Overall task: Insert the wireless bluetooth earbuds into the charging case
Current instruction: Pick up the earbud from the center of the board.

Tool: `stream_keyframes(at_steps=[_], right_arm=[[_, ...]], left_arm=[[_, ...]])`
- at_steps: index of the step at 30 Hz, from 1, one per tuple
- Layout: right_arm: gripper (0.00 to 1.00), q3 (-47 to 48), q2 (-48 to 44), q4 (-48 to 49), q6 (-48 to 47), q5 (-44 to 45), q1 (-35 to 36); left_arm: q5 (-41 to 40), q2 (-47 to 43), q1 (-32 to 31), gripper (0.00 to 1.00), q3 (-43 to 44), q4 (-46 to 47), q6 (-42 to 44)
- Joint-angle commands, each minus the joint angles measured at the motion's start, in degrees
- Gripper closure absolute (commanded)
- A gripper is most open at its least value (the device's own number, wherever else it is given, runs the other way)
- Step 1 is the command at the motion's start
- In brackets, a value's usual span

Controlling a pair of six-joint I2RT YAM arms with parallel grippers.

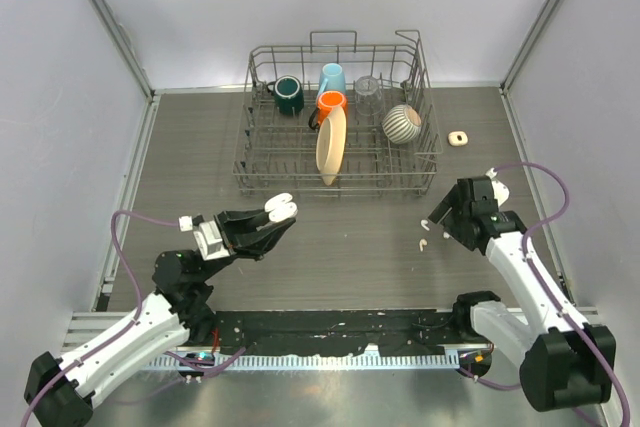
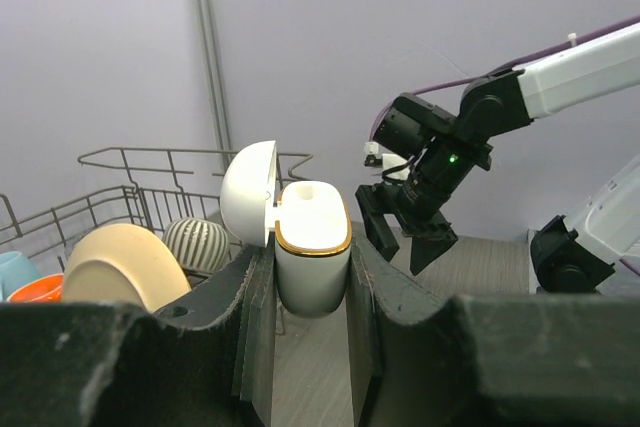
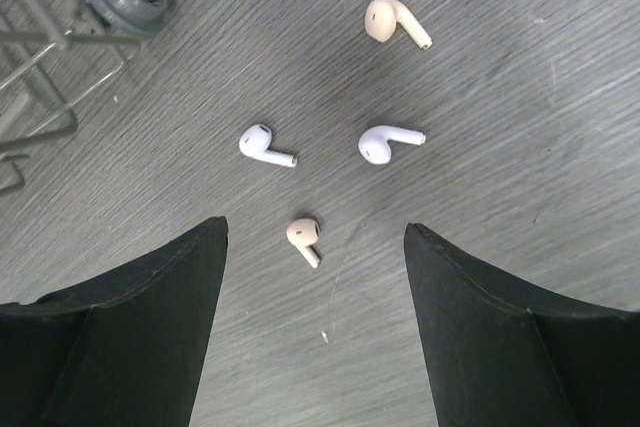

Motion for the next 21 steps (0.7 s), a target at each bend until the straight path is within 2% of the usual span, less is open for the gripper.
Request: stream_keyframes(at_steps=[1,12,21], right_arm=[[0.23,-1.05,3.72,9.39,-1.28,-2.33,-2.04],[0.28,-4.74,9.53,19.24,-4.89,-3.73,-8.71],[0.3,-6.94,13.58,26.45,-5.15,-6.28,-10.48]], left_arm=[[1.43,0.38,-0.08,1.0,1.48,1.02,0.66],[1.87,1.78,-0.08,1.0,1.83,1.11,1.01],[2.75,3.9,-0.08,1.0,2.62,1.55,1.1]])
